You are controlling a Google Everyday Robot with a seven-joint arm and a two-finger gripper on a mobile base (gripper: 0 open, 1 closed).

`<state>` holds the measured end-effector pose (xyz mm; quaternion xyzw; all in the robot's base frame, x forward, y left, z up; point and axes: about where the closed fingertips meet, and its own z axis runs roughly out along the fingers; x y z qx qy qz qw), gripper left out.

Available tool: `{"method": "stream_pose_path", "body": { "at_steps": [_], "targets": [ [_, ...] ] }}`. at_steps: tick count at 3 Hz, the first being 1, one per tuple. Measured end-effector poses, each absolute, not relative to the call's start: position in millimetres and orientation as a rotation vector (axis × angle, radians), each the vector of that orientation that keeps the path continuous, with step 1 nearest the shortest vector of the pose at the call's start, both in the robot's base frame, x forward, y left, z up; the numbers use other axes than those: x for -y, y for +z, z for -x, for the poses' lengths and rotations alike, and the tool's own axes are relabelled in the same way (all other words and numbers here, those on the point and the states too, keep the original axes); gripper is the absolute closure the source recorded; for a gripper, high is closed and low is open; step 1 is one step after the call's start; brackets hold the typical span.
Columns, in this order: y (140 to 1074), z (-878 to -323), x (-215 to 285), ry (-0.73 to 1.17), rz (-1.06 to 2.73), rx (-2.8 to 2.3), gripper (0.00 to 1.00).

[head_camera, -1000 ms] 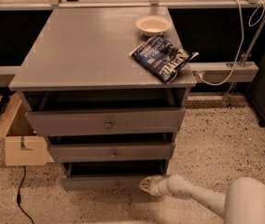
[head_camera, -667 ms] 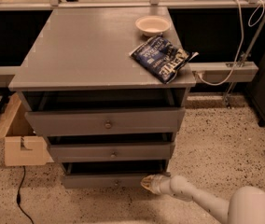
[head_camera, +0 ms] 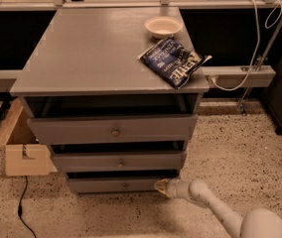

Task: Close bottom drawer

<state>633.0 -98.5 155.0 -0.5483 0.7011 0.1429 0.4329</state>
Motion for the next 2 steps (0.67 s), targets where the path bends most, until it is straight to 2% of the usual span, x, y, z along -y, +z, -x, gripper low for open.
{"method": "stream_pose_path", "body": {
  "at_steps": [1, 2],
  "targets": [
    [165, -628, 104, 0.384, 1.368, -1.729, 1.00],
    [180, -589, 116, 0.471, 1.408, -1.708, 1.00]
  ]
}}
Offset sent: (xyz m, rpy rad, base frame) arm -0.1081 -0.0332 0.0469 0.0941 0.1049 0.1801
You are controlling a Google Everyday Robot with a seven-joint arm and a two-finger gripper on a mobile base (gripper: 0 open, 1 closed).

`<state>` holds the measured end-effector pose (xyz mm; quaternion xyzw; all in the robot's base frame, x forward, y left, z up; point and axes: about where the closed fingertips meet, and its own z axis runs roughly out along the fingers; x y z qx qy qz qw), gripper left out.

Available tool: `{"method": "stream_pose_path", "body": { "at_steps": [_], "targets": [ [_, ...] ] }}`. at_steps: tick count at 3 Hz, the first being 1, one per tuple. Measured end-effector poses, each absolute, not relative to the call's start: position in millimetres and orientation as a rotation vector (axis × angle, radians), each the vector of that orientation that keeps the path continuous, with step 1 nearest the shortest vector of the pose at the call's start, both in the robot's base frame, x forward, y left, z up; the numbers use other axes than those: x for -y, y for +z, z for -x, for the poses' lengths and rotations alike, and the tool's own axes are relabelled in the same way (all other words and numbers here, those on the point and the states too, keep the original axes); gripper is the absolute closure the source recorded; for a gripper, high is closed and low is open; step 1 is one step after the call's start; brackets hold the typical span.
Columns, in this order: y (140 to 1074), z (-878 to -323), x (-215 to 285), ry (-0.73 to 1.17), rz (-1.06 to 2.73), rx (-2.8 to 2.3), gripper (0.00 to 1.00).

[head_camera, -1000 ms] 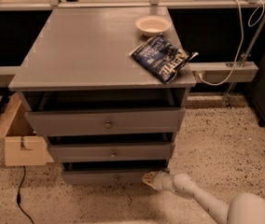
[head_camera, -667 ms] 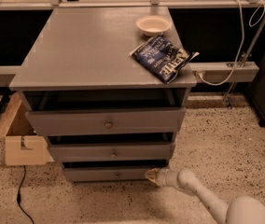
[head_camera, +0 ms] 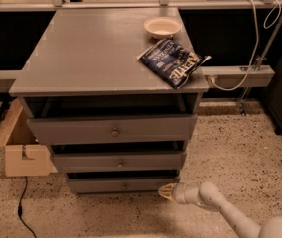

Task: Close bottom drawer

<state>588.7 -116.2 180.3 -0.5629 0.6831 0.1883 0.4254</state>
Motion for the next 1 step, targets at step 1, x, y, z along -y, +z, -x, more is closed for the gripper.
{"method": "stream_pose_path", "body": {
  "at_steps": [1],
  "targets": [
    [188.5, -555.1, 129.0, 0.546, 1.423, -1.698, 1.00]
  ]
}}
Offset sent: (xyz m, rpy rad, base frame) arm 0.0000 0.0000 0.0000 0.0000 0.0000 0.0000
